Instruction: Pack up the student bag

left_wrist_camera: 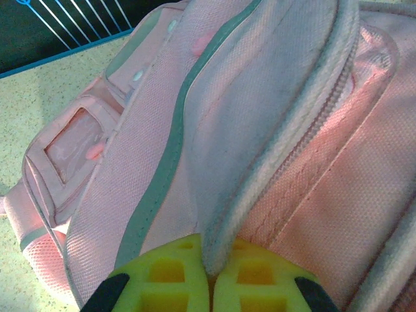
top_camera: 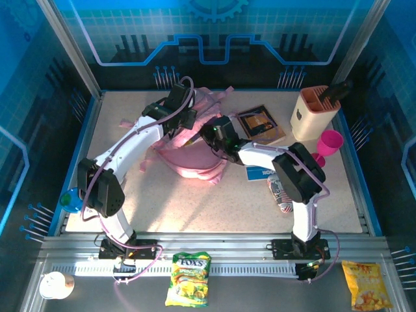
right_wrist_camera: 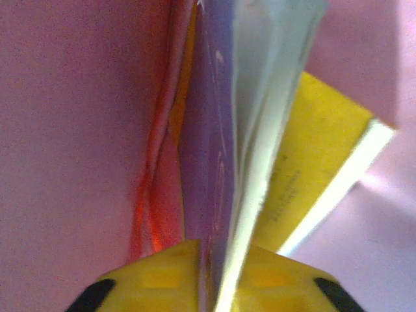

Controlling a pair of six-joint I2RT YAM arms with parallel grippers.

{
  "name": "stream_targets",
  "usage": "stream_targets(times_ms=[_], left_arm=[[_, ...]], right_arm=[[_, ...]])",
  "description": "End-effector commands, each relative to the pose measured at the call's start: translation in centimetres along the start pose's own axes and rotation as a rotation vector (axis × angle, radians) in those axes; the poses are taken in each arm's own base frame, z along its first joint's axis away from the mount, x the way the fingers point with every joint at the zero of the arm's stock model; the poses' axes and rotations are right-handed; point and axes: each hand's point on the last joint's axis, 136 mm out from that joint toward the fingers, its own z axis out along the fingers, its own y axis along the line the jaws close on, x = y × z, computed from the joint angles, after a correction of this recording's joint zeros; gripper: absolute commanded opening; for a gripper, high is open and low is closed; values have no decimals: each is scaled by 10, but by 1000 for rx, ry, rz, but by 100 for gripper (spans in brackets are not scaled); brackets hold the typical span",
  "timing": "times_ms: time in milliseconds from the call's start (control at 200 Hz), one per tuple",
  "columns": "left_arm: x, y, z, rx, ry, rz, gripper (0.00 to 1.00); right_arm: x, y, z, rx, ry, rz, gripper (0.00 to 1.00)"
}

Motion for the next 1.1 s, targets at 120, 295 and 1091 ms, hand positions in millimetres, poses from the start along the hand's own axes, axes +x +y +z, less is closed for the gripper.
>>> stream_targets(times_ms=[120,295,1091], left_arm=[[-45,18,-40,46,-163,-172,0],[-33,44,-31,15,-135,-238,0],[65,53,-30,169,-50,-447,96]], right_arm=[[16,15,21,-22,46,68,49],[11,15,-18,-15,43,21,66],[-49,-131,-139,589,46,-349,100]])
